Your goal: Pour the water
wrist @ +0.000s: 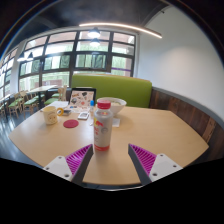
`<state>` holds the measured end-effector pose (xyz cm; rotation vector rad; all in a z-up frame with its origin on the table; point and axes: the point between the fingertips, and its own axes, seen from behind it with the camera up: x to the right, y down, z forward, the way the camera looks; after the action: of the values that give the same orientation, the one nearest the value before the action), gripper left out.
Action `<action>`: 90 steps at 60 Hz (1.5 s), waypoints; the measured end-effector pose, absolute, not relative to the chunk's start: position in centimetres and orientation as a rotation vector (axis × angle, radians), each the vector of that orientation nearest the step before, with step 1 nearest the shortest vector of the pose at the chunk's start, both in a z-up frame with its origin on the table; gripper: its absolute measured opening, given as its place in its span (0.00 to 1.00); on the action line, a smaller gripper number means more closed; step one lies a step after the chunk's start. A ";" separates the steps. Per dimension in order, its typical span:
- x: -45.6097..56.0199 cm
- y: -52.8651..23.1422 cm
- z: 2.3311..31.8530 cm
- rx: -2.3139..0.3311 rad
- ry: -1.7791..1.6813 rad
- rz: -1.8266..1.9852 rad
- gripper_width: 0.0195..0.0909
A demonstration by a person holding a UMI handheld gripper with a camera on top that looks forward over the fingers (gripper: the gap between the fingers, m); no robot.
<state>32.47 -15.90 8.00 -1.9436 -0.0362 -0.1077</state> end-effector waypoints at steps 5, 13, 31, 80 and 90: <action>30.8 -11.9 6.3 -1.953 -0.021 -0.076 0.87; 29.9 -6.4 5.7 -1.932 -0.003 -0.080 0.87; 30.1 0.2 4.5 -1.905 0.058 -0.206 0.39; 13.7 10.5 21.5 -1.399 -1.042 -1.588 0.29; 9.3 12.0 18.3 -1.184 -1.356 -1.889 0.29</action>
<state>9.32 11.95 18.33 -1.1844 -1.3564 -1.8892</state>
